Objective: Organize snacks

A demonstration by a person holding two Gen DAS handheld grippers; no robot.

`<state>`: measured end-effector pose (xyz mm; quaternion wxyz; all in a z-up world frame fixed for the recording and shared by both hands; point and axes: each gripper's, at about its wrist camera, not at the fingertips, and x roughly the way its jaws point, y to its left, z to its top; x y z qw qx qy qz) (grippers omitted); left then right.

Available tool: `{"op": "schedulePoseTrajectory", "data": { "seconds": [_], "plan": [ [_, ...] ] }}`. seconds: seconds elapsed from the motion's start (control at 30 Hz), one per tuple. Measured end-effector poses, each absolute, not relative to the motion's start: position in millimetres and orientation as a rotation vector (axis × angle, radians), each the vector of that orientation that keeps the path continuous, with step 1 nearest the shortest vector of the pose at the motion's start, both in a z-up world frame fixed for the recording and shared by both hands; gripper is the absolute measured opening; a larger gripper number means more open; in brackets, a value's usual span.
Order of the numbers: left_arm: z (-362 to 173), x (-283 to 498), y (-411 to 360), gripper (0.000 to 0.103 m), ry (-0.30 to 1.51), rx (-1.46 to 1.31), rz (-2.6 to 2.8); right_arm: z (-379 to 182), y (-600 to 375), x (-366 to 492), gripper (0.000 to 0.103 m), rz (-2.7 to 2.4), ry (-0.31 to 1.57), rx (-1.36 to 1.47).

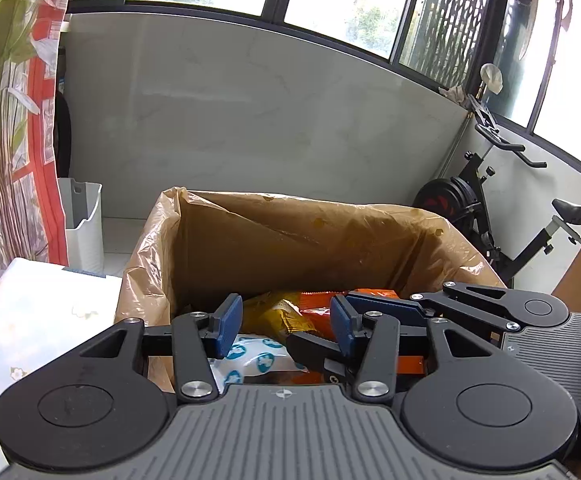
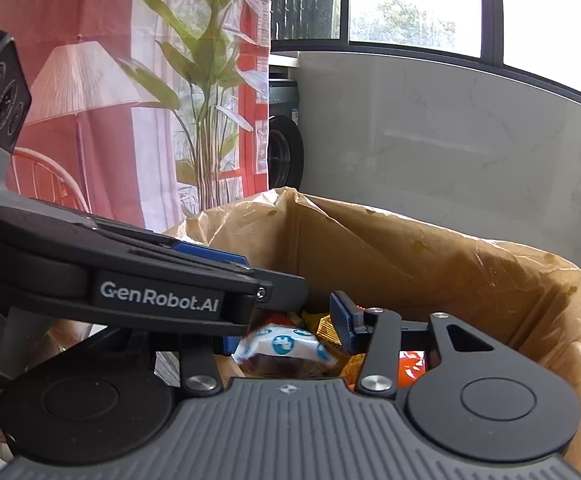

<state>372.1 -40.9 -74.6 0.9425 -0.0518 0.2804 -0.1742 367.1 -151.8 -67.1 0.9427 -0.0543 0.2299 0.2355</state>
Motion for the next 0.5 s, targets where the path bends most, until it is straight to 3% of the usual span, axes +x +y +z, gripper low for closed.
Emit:
{"op": "schedulePoseTrajectory", "data": {
  "seconds": [0.13, 0.27, 0.5],
  "plan": [
    [-70.3, 366.1, -42.2, 0.078, 0.547, -0.069, -0.315, -68.3, -156.9, 365.7, 0.048, 0.429, 0.486, -0.094],
    [-68.4, 358.9, -33.7, 0.080, 0.532, -0.081, -0.305, -66.8, -167.3, 361.5, 0.056, 0.344, 0.491, -0.069],
    [-64.2, 342.9, -24.1, 0.082, 0.512, -0.064, -0.285, -61.0, -196.0, 348.2, 0.091, 0.221, 0.503, 0.023]
  ]
}}
